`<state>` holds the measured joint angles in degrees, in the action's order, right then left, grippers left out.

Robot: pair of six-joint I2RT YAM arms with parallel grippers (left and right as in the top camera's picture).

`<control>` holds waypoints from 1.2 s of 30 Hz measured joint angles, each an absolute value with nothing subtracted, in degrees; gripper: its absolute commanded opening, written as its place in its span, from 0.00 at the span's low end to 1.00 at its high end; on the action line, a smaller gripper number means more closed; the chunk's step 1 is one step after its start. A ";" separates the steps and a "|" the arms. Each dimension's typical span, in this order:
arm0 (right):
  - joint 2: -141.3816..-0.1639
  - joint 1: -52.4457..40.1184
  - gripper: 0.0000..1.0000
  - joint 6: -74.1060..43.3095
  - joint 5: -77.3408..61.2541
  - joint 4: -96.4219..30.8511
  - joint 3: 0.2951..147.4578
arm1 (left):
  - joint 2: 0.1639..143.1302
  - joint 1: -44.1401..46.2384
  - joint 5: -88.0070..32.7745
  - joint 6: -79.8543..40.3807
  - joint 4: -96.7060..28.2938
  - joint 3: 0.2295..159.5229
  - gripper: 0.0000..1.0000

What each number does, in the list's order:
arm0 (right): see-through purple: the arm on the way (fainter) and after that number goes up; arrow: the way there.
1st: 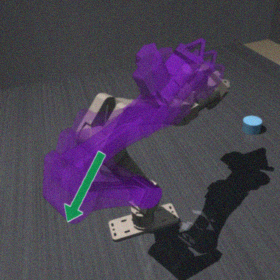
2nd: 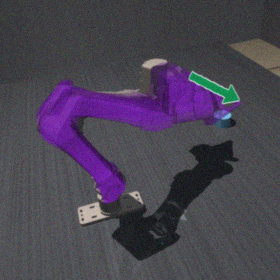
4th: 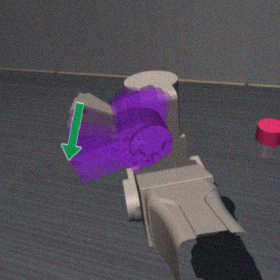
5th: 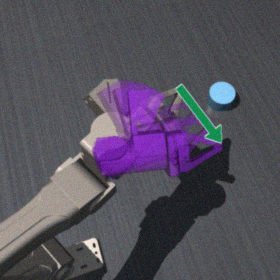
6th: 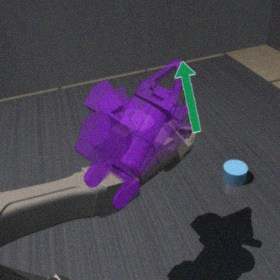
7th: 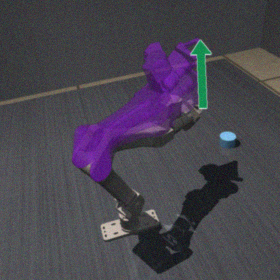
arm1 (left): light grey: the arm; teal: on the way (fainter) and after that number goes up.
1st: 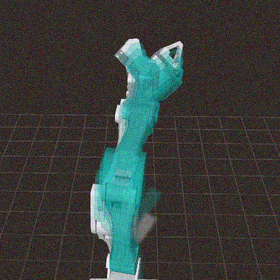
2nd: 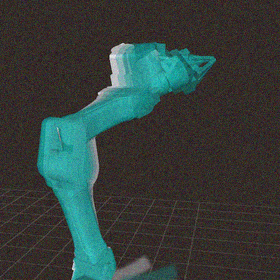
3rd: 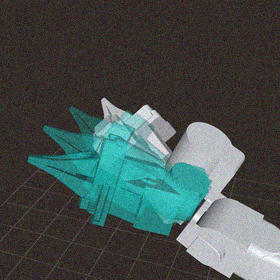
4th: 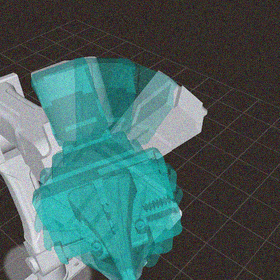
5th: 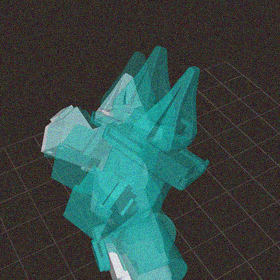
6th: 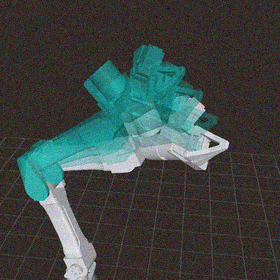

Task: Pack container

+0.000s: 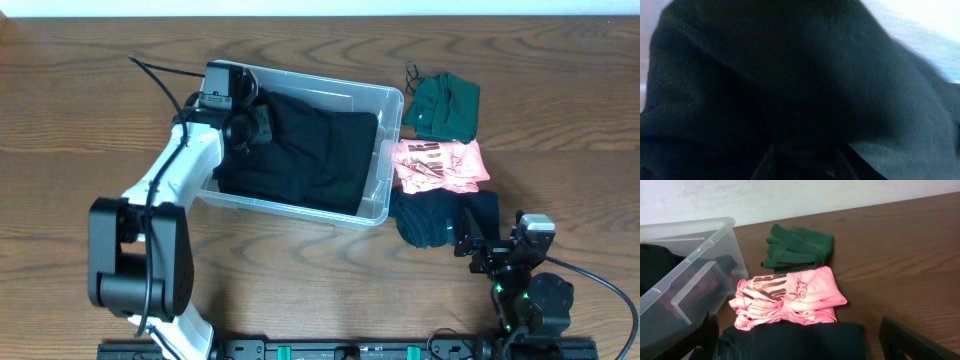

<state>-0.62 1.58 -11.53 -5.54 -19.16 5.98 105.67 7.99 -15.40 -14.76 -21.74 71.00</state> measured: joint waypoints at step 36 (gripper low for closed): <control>-0.62 1.58 0.99 -11.68 -5.56 -18.96 5.98 | 66.17 -26.20 -7.01 -20.99 -41.17 80.58 0.98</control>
